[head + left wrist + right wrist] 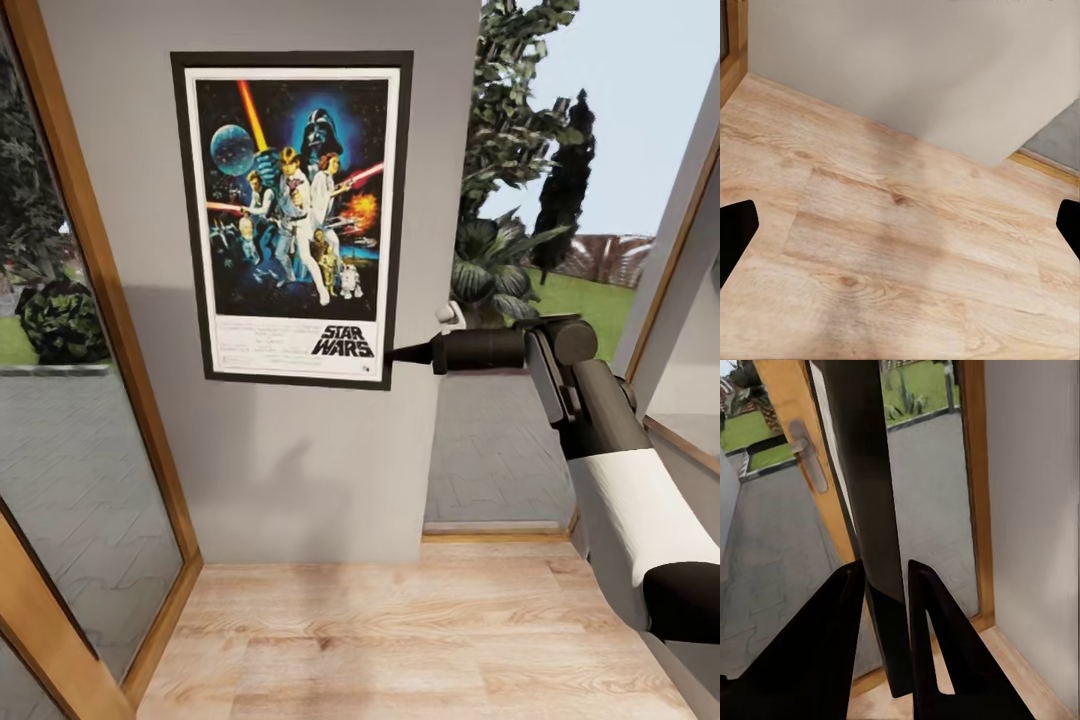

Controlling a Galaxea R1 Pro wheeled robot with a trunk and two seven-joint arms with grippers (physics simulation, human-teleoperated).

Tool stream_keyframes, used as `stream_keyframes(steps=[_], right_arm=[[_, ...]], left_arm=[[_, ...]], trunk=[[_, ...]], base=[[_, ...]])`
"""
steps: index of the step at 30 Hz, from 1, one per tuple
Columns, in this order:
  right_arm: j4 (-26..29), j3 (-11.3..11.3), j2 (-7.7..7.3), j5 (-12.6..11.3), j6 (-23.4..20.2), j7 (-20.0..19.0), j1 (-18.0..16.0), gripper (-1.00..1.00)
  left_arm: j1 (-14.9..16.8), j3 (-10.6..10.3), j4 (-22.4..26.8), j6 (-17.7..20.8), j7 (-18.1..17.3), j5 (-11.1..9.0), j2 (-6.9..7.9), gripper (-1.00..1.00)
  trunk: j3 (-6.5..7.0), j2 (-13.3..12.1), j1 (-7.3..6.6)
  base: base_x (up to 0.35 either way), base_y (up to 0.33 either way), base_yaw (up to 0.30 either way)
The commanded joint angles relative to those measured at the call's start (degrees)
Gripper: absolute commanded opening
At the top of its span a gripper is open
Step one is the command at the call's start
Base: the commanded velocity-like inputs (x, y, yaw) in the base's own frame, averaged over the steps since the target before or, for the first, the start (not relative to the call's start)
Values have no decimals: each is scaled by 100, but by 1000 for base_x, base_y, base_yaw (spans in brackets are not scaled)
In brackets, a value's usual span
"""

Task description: Pick up the poster from the kitchen countertop and hang it on one of the wall nails in the kitchen.

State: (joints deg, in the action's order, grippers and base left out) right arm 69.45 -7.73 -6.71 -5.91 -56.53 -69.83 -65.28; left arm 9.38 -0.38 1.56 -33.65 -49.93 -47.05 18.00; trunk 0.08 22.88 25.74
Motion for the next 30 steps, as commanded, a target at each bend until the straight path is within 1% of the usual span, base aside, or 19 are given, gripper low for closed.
stream_keyframes(steps=[1, 5, 9, 30], right_arm=[[-2, 1, -6, -65, -60, 16, -3, -100], [5, 35, -6, -68, -60, 14, -3, -100], [6, 41, -6, -68, -60, 13, -3, -100], [9, -8, 6, -65, -72, 13, -2, -100]], left_arm=[[3, -5, -7, -19, -20, -15, 1, 100], [3, -5, -7, -19, -18, -15, 1, 100], [3, -5, -7, -19, -17, -15, 1, 100], [3, -5, -7, -19, -19, -15, 2, 100]], trunk=[[-3, 4, 4], [-3, 4, 4], [-3, 4, 4], [-3, 4, 4]], base=[[221, 0, 0], [242, 0, 0], [90, 0, 0], [6, 0, 0]])
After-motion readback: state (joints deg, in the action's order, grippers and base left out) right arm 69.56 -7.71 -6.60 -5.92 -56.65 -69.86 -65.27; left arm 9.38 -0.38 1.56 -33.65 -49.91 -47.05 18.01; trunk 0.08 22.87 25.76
